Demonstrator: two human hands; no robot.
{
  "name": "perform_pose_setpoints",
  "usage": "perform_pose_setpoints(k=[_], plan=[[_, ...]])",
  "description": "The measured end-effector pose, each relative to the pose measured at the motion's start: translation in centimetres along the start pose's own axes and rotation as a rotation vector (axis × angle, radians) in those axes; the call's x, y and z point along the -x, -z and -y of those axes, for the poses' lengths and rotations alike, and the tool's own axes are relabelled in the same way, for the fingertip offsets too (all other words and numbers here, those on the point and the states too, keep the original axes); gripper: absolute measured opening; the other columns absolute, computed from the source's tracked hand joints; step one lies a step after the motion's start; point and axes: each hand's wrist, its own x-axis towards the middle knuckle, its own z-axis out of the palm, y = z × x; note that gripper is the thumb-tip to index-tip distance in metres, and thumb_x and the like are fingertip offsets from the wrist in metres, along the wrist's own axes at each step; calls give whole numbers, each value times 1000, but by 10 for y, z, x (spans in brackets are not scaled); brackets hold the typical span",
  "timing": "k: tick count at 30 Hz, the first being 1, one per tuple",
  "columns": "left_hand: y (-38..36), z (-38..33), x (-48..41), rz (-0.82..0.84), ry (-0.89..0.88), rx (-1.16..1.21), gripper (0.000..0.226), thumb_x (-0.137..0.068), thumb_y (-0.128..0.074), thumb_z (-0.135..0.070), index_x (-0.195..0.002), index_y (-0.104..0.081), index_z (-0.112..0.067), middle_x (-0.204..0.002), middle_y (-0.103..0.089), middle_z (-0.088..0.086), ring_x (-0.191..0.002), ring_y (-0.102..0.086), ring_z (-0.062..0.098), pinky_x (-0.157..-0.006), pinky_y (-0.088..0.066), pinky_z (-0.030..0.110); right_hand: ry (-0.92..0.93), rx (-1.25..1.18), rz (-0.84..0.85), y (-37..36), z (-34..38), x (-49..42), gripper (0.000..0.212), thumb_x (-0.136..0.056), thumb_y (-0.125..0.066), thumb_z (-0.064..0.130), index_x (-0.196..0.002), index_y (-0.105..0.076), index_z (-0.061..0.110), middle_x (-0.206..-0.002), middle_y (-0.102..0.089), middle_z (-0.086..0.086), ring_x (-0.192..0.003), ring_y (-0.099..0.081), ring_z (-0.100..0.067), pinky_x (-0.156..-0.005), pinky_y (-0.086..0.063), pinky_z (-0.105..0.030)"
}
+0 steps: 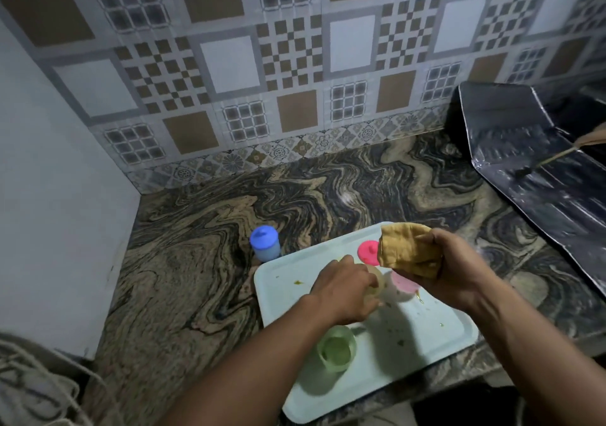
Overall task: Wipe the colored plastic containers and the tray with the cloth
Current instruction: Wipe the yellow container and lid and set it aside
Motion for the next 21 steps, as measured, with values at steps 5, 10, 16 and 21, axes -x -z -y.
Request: perform_pose_setpoints(k=[5, 10, 16, 21], plan=[[-5, -7, -1, -37, 53, -65, 32, -99, -47, -41, -103, -74, -23, -98, -71, 1, -102, -49, 30, -79, -30, 39, -31, -51, 17, 19, -13, 13, 45, -94, -42, 18, -129, -64, 1, -117, -63, -25, -103, -57, -36, -106, -42, -55], [7, -4, -1, -310, 259, 269, 23, -92, -60, -50, -99, -78, -37, -92, -71, -11, -109, -50, 16, -97, -26, 39, 420, 246, -165, 4, -30, 17, 32, -93, -49, 27, -113, -72, 17, -107, -74, -4, -98, -68, -25, -86, -56, -43], [48, -9, -1, -283, 248, 642, 18, -93, -61, -39, -104, -76, -38, -114, -70, -18, -133, -45, -1, -119, -5, 51, 628, 600, 4, -41, -62, 17, 78, -92, -22, 77, -146, -45, 24, -146, -54, 5, -134, -49, -10, -115, -37, -40], [66, 9, 13, -321, 198, 947, 17, -88, -68, -39, -101, -79, -35, -126, -69, -8, -136, -45, -2, -120, -29, 47, 320, 338, 68, -55, -28, 5, 59, -98, -31, 60, -110, -73, 21, -101, -77, -4, -95, -68, -21, -95, -53, -51]])
